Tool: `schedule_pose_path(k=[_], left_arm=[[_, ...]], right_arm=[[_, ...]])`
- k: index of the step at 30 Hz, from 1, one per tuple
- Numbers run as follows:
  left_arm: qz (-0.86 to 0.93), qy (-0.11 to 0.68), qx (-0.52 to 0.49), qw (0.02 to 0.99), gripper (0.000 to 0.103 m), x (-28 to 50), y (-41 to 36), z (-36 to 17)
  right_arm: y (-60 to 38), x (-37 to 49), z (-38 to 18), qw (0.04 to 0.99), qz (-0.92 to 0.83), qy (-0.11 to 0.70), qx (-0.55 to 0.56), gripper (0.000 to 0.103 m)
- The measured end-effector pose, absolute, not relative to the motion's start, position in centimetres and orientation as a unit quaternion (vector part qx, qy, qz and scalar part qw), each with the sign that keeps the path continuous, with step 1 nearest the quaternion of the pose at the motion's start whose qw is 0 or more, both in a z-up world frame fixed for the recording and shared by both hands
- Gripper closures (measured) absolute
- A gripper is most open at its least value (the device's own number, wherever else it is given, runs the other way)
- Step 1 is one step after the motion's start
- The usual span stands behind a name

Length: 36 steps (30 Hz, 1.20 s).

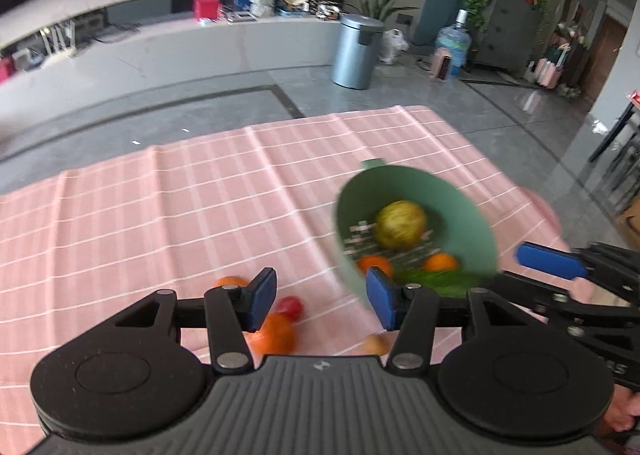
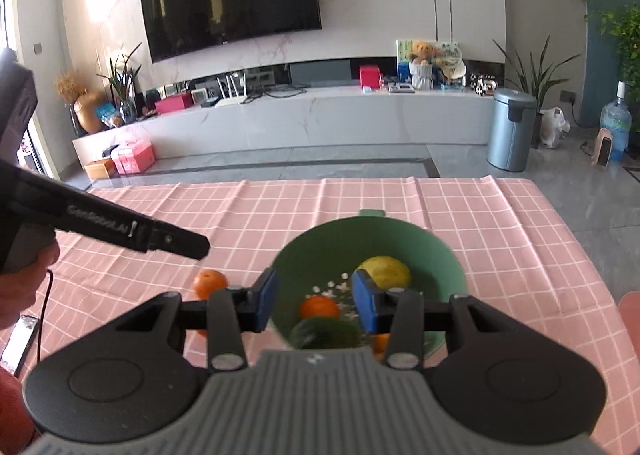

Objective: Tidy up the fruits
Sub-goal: 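Withdraw both tools from the colander back over the loose fruits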

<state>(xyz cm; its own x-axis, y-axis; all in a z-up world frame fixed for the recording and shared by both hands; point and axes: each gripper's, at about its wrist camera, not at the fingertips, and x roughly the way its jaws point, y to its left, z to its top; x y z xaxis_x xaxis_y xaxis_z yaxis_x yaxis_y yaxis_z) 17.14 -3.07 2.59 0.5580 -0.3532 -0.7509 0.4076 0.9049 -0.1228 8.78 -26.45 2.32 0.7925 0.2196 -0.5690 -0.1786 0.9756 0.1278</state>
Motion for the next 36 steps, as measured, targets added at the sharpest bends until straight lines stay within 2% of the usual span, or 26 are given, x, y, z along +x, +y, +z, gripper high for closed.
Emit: schedule_pose_path(k=[6,14,22,27,36], left_arm=[[-0.211,0.416,0.048,0.884,0.043,15.4,-1.5,-0.1],[-0.201,0.471,0.058,0.857,0.043,16.3,-1.1,-4.8],[-0.193,0.495,0.068,0.845,0.043,18.3,-1.7,-7.0],[-0.193,0.535,0.084,0.818,0.043,19.9,-2.5,-8.0],[-0.189,0.559,0.102,0.801,0.043,21.5,-3.4,-8.7]], right_arm=[[-23.7,6.0,0.8,0.941,0.115,0.313,0.05,0.064],[-21.1,7.4,-4.7,0.913,0.098,0.393,0.049,0.065],[-20.4,10.9,-8.3,0.898,0.066,0.432,0.044,0.066],[-20.6,12.6,-9.5,0.887,0.062,0.455,0.05,0.067],[-19.6,14.9,-10.3,0.873,0.064,0.481,0.047,0.071]])
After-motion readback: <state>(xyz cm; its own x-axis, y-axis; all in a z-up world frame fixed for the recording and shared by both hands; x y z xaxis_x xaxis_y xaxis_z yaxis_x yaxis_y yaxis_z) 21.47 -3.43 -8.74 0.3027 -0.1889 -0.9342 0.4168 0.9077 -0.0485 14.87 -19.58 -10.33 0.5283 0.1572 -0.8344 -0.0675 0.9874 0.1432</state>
